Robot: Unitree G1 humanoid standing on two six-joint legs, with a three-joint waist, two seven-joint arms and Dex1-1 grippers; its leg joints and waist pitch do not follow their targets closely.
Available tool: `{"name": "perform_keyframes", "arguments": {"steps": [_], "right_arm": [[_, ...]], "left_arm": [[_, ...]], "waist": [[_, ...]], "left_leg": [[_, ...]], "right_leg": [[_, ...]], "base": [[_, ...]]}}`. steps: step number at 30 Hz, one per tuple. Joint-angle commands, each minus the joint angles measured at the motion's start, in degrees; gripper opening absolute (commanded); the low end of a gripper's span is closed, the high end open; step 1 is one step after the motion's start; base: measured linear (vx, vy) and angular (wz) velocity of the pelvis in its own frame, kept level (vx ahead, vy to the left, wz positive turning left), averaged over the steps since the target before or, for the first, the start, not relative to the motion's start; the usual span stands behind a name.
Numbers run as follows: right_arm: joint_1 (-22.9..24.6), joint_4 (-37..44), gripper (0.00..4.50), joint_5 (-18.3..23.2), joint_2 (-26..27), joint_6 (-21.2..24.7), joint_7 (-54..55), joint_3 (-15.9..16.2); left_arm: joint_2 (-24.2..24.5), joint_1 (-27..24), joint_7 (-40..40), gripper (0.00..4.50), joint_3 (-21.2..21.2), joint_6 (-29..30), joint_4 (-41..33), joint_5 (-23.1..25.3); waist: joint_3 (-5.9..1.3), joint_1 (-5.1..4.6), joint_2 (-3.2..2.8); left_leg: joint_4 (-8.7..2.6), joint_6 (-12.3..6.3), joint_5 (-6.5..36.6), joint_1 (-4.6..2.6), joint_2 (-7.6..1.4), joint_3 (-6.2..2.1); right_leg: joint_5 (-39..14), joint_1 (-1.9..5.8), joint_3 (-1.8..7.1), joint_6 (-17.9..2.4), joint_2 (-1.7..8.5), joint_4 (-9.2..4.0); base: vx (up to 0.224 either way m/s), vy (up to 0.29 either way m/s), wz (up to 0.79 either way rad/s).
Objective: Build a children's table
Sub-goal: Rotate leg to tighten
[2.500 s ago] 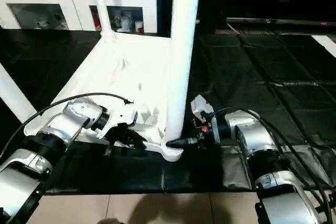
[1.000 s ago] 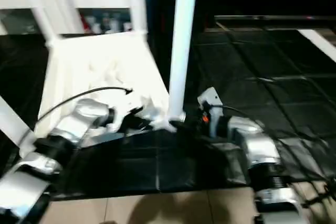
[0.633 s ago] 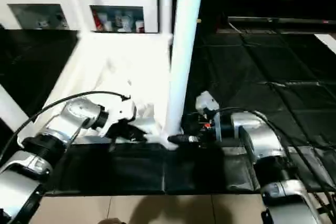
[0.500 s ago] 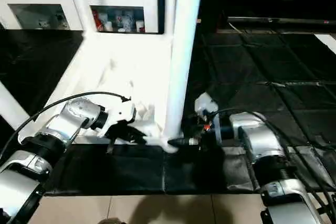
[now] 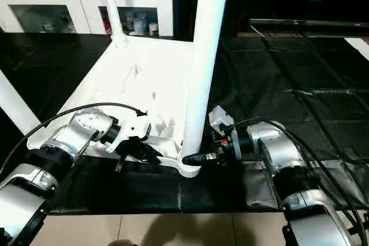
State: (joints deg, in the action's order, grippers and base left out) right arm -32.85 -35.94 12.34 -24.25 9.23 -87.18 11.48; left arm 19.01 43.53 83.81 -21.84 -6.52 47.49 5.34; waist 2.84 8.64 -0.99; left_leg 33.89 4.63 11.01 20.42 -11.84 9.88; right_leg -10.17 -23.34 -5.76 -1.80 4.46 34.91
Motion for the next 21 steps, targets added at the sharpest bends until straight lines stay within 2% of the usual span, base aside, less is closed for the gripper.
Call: {"name": "perform_keyframes", "arguments": {"steps": [1, 5, 6, 8, 11, 13, 14, 15, 16, 17, 18, 19, 20, 21], "right_arm": [[-0.5, 0.3, 2.2, 0.1, -0.1, 1.0, -1.2, 0.2], [0.6, 1.3, 2.16, 0.9, 0.1, 1.6, -1.4, -0.1], [2.0, 2.9, 2.15, 2.0, 0.5, 3.0, -0.4, -0.7], [2.9, 3.7, 2.14, 2.4, 0.8, 3.9, 1.0, -1.1], [4.8, 5.2, 2.11, 1.3, 2.8, 3.8, 8.8, -2.3], [6.8, 6.8, 2.1, -0.3, 6.5, 6.0, 20.0, -4.0], [7.3, 7.4, 2.09, -0.7, 7.7, 7.1, 23.4, -4.5], [7.3, 7.4, 2.09, -0.7, 7.7, 7.1, 23.4, -4.5], [7.9, 8.3, 2.07, -0.6, 10.2, 9.5, 28.2, -5.5], [8.0, 8.7, 2.07, -0.6, 12.1, 10.8, 31.2, -6.1], [7.5, 8.1, 2.07, -0.7, 14.3, 11.6, 34.4, -6.5], [7.5, 8.1, 2.06, -0.7, 14.3, 11.6, 34.4, -6.5], [6.7, 7.3, 2.06, -1.2, 16.9, 12.4, 38.4, -7.0], [5.5, 5.4, 2.06, -1.7, 18.3, 12.3, 41.6, -7.4]], "left_arm": [[-0.4, 1.4, 2.1, 0.0, -1.5, -0.3, -0.1, 0.7], [-1.0, 1.6, 0.7, 0.0, -0.4, 1.8, 0.6, 0.1], [-2.0, 1.8, -1.8, 0.0, 1.3, 4.5, 1.0, -1.2], [-2.6, 1.9, -2.9, 0.0, 2.3, 6.1, 1.0, -1.9], [-3.4, 1.9, -7.5, 0.0, 3.6, 8.9, 0.2, -2.0], [-4.9, 1.4, -13.2, 0.0, 4.6, 12.6, -1.4, -1.5], [-5.5, 1.2, -15.0, 0.0, 5.1, 14.0, -2.0, -1.5], [-5.5, 1.2, -15.0, 0.0, 5.1, 14.0, -2.0, -1.5], [-6.8, 0.9, -17.7, 0.0, 6.0, 16.8, -3.2, -1.9], [-8.0, 0.7, -19.7, 0.0, 6.7, 19.0, -4.2, -2.2], [-9.7, 0.8, -22.2, 0.0, 7.7, 21.3, -5.0, -2.6], [-9.7, 0.8, -22.2, 0.0, 7.7, 21.3, -5.0, -2.6], [-11.9, 1.1, -26.0, 0.0, 9.0, 24.1, -5.8, -3.2], [-13.3, 1.6, -28.9, 0.0, 9.8, 25.0, -5.4, -3.6]], "waist": [[-4.05, -0.28, 0.45], [-4.07, -0.31, 0.56], [-4.03, -0.32, 0.66], [-4.1, -0.08, 0.58], [-3.85, -0.2, 0.66], [-3.53, -0.81, 0.86], [-3.44, -0.96, 0.69], [-3.34, -1.47, 0.76], [-3.4, -2.06, 0.86], [-3.33, -2.33, 0.89], [-3.3, -2.72, 0.48], [-3.33, -3.19, 0.66], [-3.34, -3.28, 0.72], [-3.3, -3.58, 0.55]], "left_leg": [[-3.47, -4.16, 7.3, -0.13, -1.75, -0.13], [-3.42, -4.29, 7.1, -0.14, -1.72, -0.08], [-3.37, -4.42, 6.8, -0.09, -1.65, 0.02], [-3.36, -4.44, 6.8, -0.14, -1.69, -0.09], [-3.56, -3.69, 8.0, -0.14, -1.6, -0.14], [-3.88, -2.58, 9.0, 0.03, -1.3, -0.26], [-3.99, -2.17, 9.3, -0.03, -1.33, -0.29], [-4.1, -1.64, 10.3, -0.21, -1.16, -0.38], [-4.08, -1.44, 10.3, -0.13, -0.96, -0.39], [-4.08, -1.36, 10.3, -0.11, -0.96, -0.37], [-4.09, -1.38, 10.6, -0.24, -0.9, -0.45], [-4.02, -1.49, 10.6, -0.13, -0.81, -0.42], [-4.02, -1.68, 10.6, -0.09, -0.74, -0.44], [-3.99, -1.76, 10.8, -0.12, -0.78, -0.41]], "right_leg": [[-11.2, 3.6, 3.07, -11.7, 4.26, -4.0], [-10.4, 3.63, 3.09, -12.1, 4.21, -3.91], [-10.2, 3.71, 3.14, -12.0, 4.1, -4.0], [-10.5, 3.71, 3.11, -12.0, 4.29, -3.97], [-13.8, 3.64, 3.0, -10.8, 4.31, -4.44], [-18.9, 3.81, 2.84, -8.5, 4.3, -5.01], [-20.3, 3.75, 2.83, -7.9, 4.28, -5.12], [-23.3, 3.61, 2.76, -6.9, 4.39, -5.57], [-24.9, 3.75, 2.7, -6.2, 4.3, -5.82], [-25.0, 3.7, 2.76, -6.0, 4.25, -5.82], [-25.8, 3.47, 2.68, -6.1, 4.3, -6.03], [-25.9, 3.53, 2.63, -6.1, 4.27, -6.13], [-26.1, 3.58, 2.59, -5.9, 4.19, -6.25], [-25.7, 3.37, 2.62, -6.2, 4.1, -6.19]], "base": [[0.0, 0.0, 0.0], [0.0, 0.0, 0.0], [0.0, 0.0, 0.0], [0.0, 0.0, 0.0], [0.0, 0.0, 0.0], [0.0, 0.0, 0.0], [0.0, 0.0, 0.0], [0.0, 0.0, 0.0], [0.0, 0.0, 0.0], [0.0, 0.0, 0.0], [0.0, 0.0, 0.0], [0.0, 0.0, 0.0], [0.0, 0.0, 0.0], [0.0, 0.0, 0.0]]}}
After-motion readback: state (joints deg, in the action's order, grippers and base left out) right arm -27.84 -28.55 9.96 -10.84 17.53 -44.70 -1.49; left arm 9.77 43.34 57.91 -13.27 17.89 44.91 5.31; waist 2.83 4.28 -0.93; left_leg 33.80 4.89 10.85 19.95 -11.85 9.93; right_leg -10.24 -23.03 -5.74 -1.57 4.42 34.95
